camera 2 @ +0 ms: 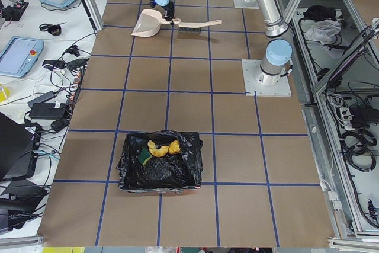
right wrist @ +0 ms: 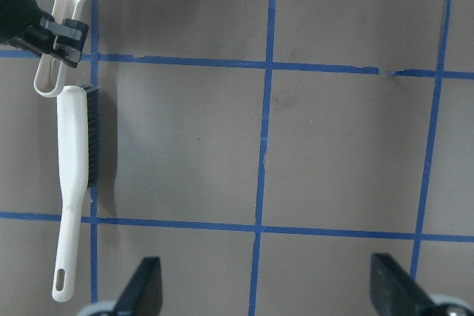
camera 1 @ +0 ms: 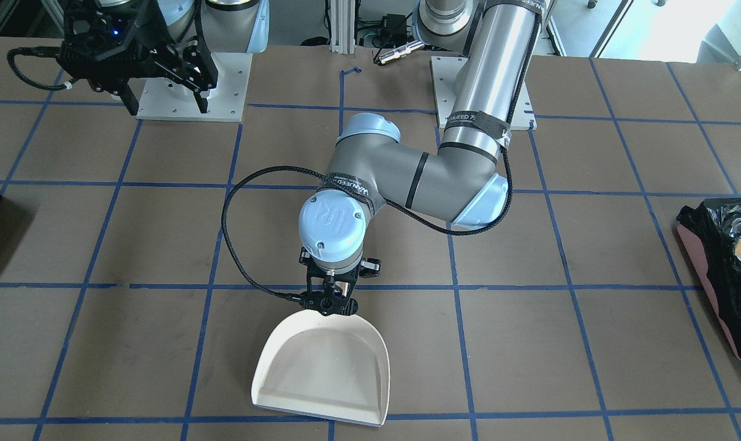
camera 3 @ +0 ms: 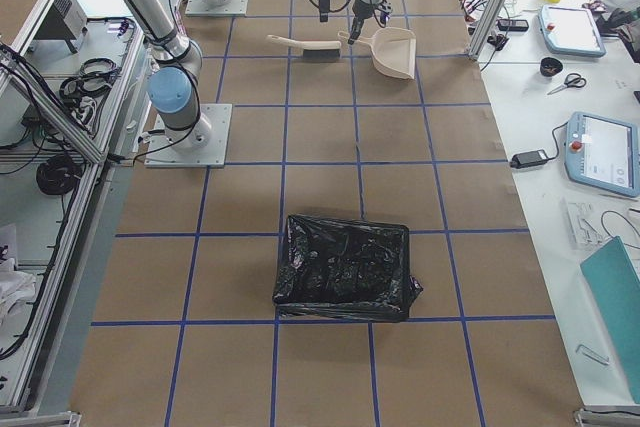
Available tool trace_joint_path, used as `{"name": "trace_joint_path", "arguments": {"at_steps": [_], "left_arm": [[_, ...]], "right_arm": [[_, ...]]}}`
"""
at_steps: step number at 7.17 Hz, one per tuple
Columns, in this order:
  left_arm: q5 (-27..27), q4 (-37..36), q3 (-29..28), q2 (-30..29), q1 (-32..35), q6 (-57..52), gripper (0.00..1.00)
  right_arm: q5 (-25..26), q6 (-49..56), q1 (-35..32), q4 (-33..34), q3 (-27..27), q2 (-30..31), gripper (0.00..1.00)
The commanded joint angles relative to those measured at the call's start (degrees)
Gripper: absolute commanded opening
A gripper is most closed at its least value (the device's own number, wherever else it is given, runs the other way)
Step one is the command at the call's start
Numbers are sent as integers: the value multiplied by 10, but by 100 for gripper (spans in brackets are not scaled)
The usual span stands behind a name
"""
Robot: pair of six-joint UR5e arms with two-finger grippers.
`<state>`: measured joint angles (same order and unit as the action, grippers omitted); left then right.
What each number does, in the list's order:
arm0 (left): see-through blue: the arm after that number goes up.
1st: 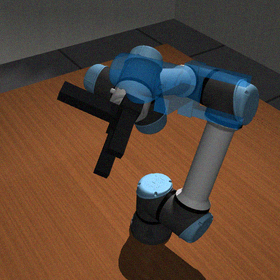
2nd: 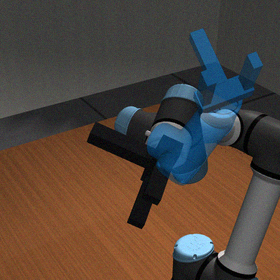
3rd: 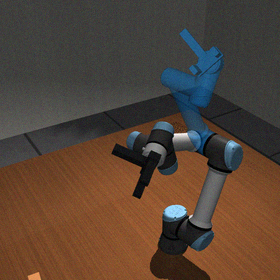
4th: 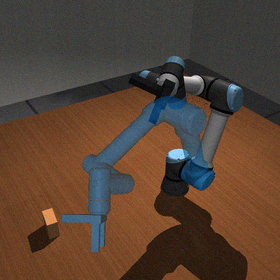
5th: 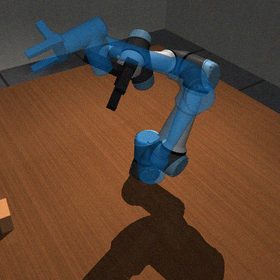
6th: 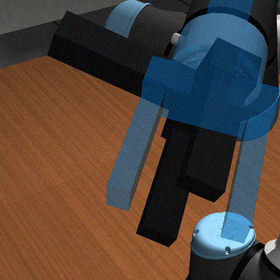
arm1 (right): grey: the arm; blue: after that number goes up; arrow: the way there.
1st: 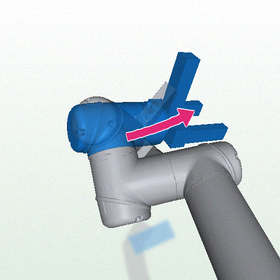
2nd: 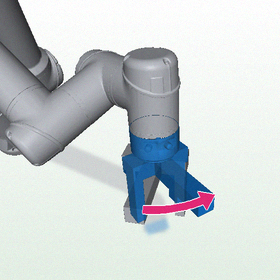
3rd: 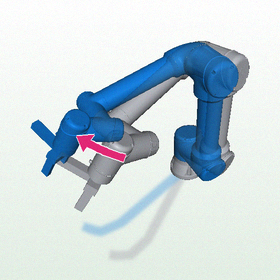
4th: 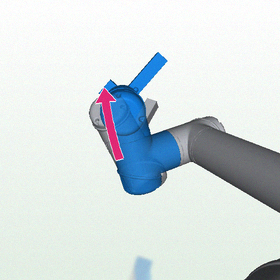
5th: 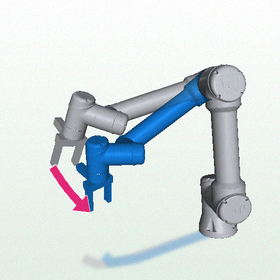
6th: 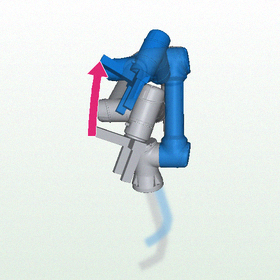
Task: Sweep and dump trash in nearest bin
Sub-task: 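Lower the dustpan onto the table and open the left gripper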
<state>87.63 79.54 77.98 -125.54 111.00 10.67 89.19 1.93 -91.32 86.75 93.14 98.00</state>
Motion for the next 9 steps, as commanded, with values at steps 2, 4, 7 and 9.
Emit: {"name": "trace_joint_path", "arguments": {"at_steps": [2, 4, 7, 9], "left_arm": [[-1, 0, 0, 1, 1, 0, 64], [-1, 0, -1, 4, 1, 11, 85], [11, 0, -5, 41, -9, 8, 100], [49, 11, -8, 92, -83, -6, 100]], "right_arm": [[-1, 0, 0, 0, 0, 0, 100], [-1, 0, 0, 0, 0, 1, 100], [-1, 0, 0, 0, 0, 1, 100], [-1, 0, 0, 0, 0, 1, 100]]}}
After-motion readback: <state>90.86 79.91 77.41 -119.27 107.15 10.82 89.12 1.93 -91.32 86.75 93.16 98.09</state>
